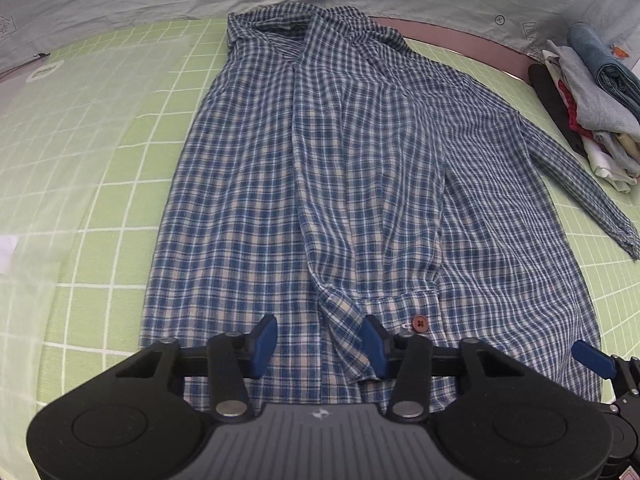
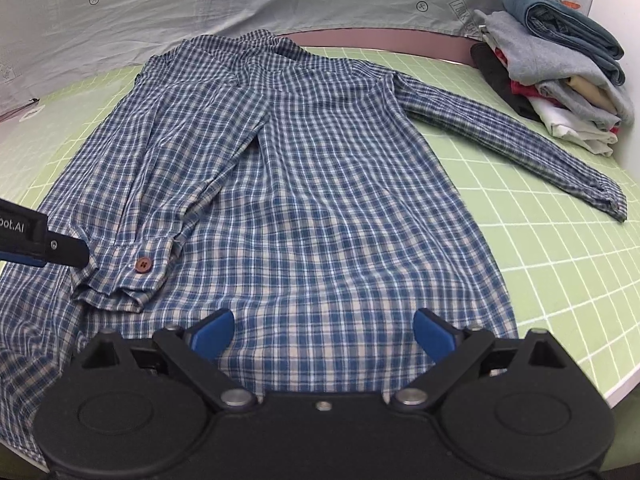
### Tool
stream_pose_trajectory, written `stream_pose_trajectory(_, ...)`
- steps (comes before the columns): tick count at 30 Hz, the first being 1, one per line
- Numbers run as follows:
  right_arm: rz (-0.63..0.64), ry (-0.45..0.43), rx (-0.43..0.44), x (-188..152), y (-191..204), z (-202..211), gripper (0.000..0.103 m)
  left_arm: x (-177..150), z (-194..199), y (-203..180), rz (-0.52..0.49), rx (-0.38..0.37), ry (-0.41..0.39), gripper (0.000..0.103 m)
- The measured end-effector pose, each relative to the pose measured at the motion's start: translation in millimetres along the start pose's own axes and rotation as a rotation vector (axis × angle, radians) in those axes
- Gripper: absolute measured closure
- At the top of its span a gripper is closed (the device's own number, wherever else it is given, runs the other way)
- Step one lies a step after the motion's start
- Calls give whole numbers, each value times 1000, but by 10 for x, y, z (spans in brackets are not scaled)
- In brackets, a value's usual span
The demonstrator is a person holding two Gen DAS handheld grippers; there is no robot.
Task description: Fold clothes
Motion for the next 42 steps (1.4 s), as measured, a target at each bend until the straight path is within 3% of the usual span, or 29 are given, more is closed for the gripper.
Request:
stream_pose_trajectory(1, -1, 5, -1, -5, -4, -14, 6, -3, -4, -21, -2, -10, 2, 72)
stream_pose_trajectory(5, -5, 27, 5, -37, -30, -68, 6, -8, -17, -83, -12, -38, 4, 78)
stream_pose_trajectory(9, -13, 43, 12, -85, -52, -101, 5, -18, -15, -50, 8, -52, -11, 98)
stream_pose_trajectory(13, -42, 43, 22, -112, -89, -100, 3, -14, 126, 52, 69, -109, -29, 100)
stream_pose_trajectory(19, -69, 38, 6, -134, -89, -89, 2, 19, 488, 402, 237, -278, -48, 100)
stream_pose_trajectory(22, -80, 37, -5, -136, -90, -84, 2, 25, 545, 613, 301, -308, -48, 99)
stream_pose_trajectory(31, -85, 46, -63, -124, -35, -82, 1, -182, 113, 595, 252, -290, 79, 93)
stream_pose_trajectory(36, -56, 62, -114, -132, 50, -45, 1, -56, 210, 564, 198, -334, 49, 86)
stream_pose_trajectory(40, -52, 78, -144, -143, 87, -20, 1, 71, 260, 617, 203, -351, 38, 69)
stream_pose_trajectory(42, -53, 85, -156, -135, 83, -20, 1, 114, 247, 636, 213, -361, 45, 67)
Point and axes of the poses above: each gripper's, at about its wrist camera, not at the fingertips, and z roughly against the way its jaws point, y to its left, x to its top, the point moved 6 cm from there along -z, roughly the way its jaws point, and after that the axes turned 6 degrees about x, right-handed, at the moved point
